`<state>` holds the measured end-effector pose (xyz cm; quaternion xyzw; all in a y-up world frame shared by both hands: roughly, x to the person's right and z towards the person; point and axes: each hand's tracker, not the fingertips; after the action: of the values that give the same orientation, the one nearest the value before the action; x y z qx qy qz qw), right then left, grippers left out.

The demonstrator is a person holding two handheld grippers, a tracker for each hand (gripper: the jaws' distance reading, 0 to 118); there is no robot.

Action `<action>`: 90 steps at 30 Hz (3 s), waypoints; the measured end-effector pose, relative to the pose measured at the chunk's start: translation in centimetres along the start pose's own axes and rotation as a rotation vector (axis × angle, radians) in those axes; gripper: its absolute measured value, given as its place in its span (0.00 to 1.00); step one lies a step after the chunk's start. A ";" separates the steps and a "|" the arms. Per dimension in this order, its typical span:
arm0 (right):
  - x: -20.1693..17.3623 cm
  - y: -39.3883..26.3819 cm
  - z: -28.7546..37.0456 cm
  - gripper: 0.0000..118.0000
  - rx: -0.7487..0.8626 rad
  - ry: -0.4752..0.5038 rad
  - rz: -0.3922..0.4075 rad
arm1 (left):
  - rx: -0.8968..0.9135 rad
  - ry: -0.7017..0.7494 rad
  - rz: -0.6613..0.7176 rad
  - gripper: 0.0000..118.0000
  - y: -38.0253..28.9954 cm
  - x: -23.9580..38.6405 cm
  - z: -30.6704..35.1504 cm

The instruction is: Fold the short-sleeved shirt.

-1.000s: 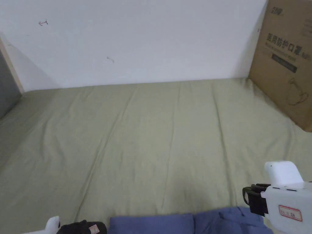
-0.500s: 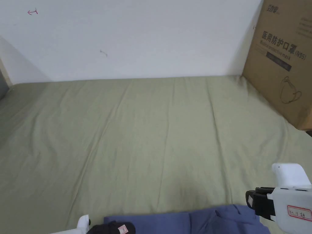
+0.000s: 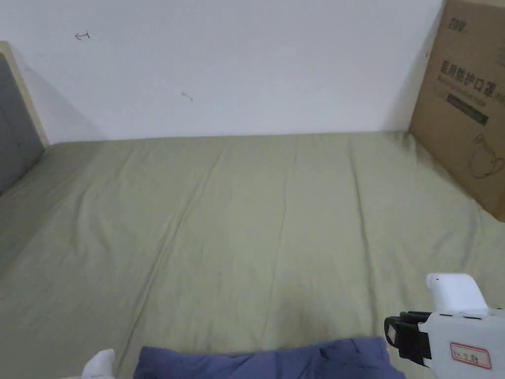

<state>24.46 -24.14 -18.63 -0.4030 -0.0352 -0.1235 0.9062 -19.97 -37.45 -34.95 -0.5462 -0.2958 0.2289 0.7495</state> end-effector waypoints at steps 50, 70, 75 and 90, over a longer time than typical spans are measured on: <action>9.9 -2.4 3.6 0.00 0.062 -0.044 -0.223 | -0.427 -0.086 -0.093 0.01 -4.6 22.3 -24.8; -1.4 9.7 9.9 0.00 0.837 -0.133 0.046 | 1.008 0.304 -0.719 0.01 2.3 30.1 7.6; -1.2 9.0 6.1 0.00 0.813 -0.223 0.073 | 1.041 0.407 -0.702 0.01 2.1 28.3 4.9; -0.8 7.1 6.4 0.00 0.788 -0.251 0.062 | 1.031 0.362 -0.677 0.01 1.0 28.0 5.1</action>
<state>25.67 -14.68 -19.65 -0.0381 -0.1779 -0.0232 0.9830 -3.39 -14.99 -29.33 -0.0221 -0.1727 -0.0031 0.9847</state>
